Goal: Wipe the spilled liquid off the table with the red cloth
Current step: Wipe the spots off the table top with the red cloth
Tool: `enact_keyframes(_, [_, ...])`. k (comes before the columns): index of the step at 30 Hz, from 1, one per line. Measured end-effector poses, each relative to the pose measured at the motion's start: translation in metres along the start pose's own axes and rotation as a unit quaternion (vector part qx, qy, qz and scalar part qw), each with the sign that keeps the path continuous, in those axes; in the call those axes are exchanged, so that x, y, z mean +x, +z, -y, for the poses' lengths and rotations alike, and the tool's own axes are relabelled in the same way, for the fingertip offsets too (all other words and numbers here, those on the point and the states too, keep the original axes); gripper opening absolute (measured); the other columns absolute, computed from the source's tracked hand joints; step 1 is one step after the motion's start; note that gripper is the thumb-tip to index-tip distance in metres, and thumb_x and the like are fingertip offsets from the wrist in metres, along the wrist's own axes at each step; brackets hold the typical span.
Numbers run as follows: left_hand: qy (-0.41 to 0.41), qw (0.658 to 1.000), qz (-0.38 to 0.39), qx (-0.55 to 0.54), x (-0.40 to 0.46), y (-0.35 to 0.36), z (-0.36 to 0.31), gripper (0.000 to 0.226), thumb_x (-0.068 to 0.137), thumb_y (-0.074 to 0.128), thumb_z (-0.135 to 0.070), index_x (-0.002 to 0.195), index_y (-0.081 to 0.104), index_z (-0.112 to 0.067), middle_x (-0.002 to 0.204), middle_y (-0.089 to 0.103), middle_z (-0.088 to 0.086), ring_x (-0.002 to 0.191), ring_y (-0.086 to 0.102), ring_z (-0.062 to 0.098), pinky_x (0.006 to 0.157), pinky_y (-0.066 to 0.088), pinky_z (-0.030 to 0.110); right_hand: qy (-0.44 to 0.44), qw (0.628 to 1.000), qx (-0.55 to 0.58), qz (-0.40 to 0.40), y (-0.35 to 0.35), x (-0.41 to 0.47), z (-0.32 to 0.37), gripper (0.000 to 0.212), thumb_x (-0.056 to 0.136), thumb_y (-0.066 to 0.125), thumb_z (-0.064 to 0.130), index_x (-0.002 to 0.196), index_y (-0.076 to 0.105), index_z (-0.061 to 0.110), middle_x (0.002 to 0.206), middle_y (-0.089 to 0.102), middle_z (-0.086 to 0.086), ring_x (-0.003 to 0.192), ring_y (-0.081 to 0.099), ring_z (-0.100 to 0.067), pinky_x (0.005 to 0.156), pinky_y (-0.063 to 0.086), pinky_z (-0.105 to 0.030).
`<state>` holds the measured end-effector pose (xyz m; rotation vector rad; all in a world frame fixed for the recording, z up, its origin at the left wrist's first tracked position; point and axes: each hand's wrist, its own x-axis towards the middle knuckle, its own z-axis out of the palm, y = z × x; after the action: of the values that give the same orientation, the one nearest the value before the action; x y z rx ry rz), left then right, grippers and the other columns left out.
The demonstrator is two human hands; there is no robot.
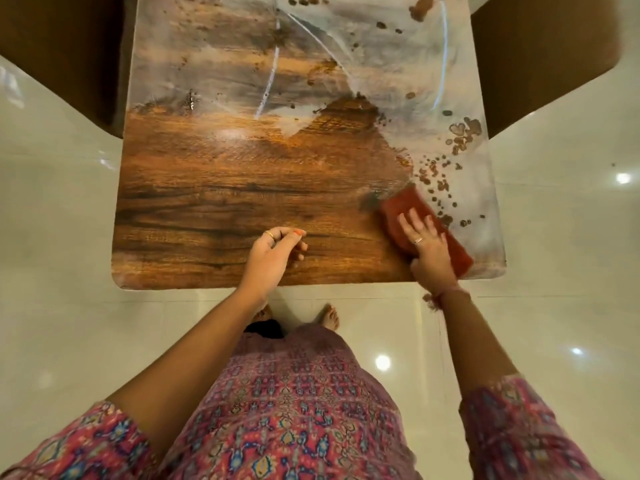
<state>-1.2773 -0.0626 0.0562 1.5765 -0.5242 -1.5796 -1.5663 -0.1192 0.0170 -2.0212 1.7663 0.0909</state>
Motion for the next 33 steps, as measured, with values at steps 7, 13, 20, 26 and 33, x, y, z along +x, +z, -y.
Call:
enact_keyframes(7, [-0.201, 0.972, 0.078, 0.096, -0.016, 0.035, 0.029, 0.052, 0.094, 0.039, -0.053, 0.092, 0.069, -0.011, 0.079, 0.075, 0.003, 0.075, 0.069, 0.019, 0.073, 0.05, 0.03, 0.06, 0.997, 0.01, -0.048, 0.022, 0.016, 0.063, 0.086, 0.08, 0.045, -0.007, 0.152, 0.012, 0.026, 0.161, 0.003, 0.0, 0.146, -0.001, -0.033, 0.113, 0.009, -0.058])
enact_keyframes(13, [-0.281, 0.957, 0.031, -0.06, -0.02, 0.087, 0.07, 0.081, 0.087, 0.023, -0.072, 0.127, 0.049, -0.006, 0.106, 0.071, 0.009, 0.098, 0.067, 0.021, 0.09, 0.047, 0.035, -0.161, 0.986, -0.028, 0.023, 0.027, -0.045, -0.009, 0.096, 0.074, 0.042, -0.013, 0.15, 0.012, 0.037, 0.16, 0.004, 0.012, 0.148, -0.002, -0.021, 0.116, 0.006, -0.048])
enact_keyframes(20, [-0.165, 0.903, -0.12, -0.378, -0.014, 0.149, 0.097, 0.069, 0.094, 0.031, -0.058, 0.142, 0.032, -0.009, 0.141, 0.044, 0.015, 0.123, 0.05, 0.028, 0.103, 0.038, 0.038, 0.089, 0.996, 0.005, -0.017, -0.035, -0.016, -0.121, 0.088, 0.077, 0.044, -0.01, 0.152, 0.013, 0.026, 0.161, 0.004, -0.001, 0.147, -0.001, -0.032, 0.115, 0.008, -0.058])
enact_keyframes(26, [-0.104, 0.888, -0.173, -0.414, -0.009, 0.168, 0.102, 0.066, 0.093, 0.032, -0.06, 0.135, 0.043, -0.01, 0.134, 0.052, 0.01, 0.115, 0.055, 0.023, 0.094, 0.047, 0.036, -0.086, 0.996, -0.009, -0.02, 0.024, -0.043, -0.016, 0.076, 0.088, 0.041, 0.001, 0.153, 0.007, 0.023, 0.161, -0.002, -0.002, 0.147, -0.004, -0.032, 0.115, 0.007, -0.055])
enact_keyframes(33, [-0.111, 0.885, -0.186, -0.412, -0.004, 0.174, 0.104, 0.066, 0.094, 0.031, -0.059, 0.129, 0.048, -0.006, 0.127, 0.056, 0.013, 0.107, 0.058, 0.025, 0.084, 0.05, 0.038, -0.287, 0.954, -0.032, 0.074, 0.015, -0.061, -0.062, 0.084, 0.082, 0.043, -0.004, 0.152, 0.013, 0.031, 0.161, 0.004, 0.007, 0.148, -0.001, -0.022, 0.117, 0.004, -0.046])
